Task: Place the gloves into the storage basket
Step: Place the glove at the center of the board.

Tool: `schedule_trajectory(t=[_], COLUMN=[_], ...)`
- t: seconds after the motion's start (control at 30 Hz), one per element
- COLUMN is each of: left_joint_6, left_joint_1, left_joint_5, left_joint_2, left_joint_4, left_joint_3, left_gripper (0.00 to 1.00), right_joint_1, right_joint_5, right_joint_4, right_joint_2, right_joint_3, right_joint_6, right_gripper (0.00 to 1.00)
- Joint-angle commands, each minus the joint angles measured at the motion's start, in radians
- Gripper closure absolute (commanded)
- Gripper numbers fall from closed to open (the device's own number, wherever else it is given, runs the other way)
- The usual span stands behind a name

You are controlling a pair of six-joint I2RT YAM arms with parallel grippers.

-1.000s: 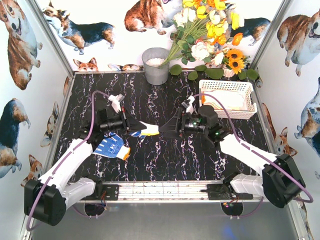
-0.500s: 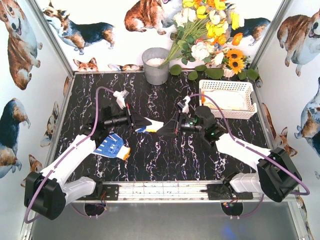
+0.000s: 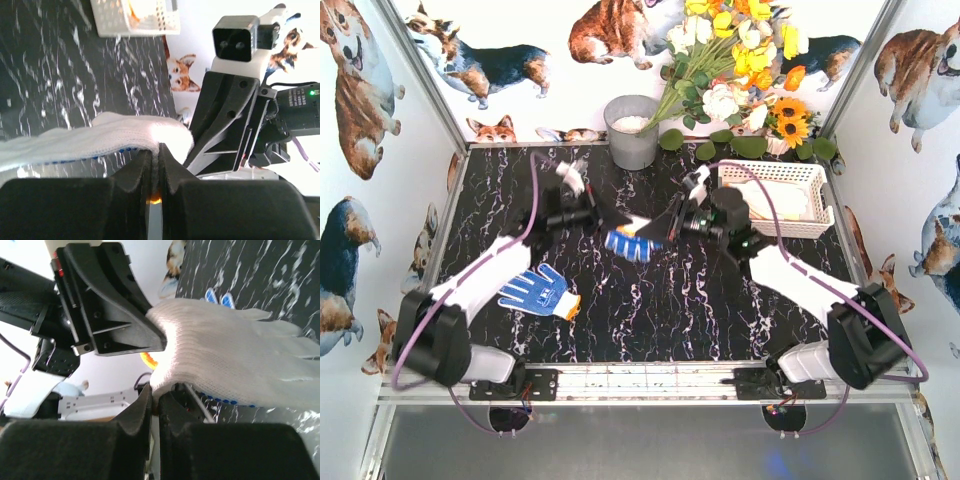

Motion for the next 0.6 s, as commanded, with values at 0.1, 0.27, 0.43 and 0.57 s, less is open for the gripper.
schedule_trajectory(t=[0.1, 0.27, 0.43, 0.57], left_joint_6=[0.146, 0.180, 0.141, 0.125], left_joint_1=[-0.013, -0.041, -0.144, -0.243], left_joint_5=[-0.032, -0.120, -0.155, -0.186], left_joint_2=[0.176, 0.218, 0.294, 0.313], left_joint_4=[0.034, 0.035, 0.146, 0.154], left_joint_3=[0.253, 0.119, -0.055, -0.160], left_gripper=[1.00, 1.00, 1.00, 1.00], right_joint_1=[-0.072, -0.066, -0.014, 0.055], right_joint_5=[0.049, 0.074, 0.089, 0.080], right_joint_4=[-0.206, -0.262, -0.264, -0.242], right_joint_2=[0.055, 0.053, 0.076, 0.062], right_joint_3=[0.196, 0.081, -0.101, -0.225], right_joint_6=[-0.240, -0.269, -0.252, -0.193], right_gripper=[1.00, 1.00, 1.00, 1.00])
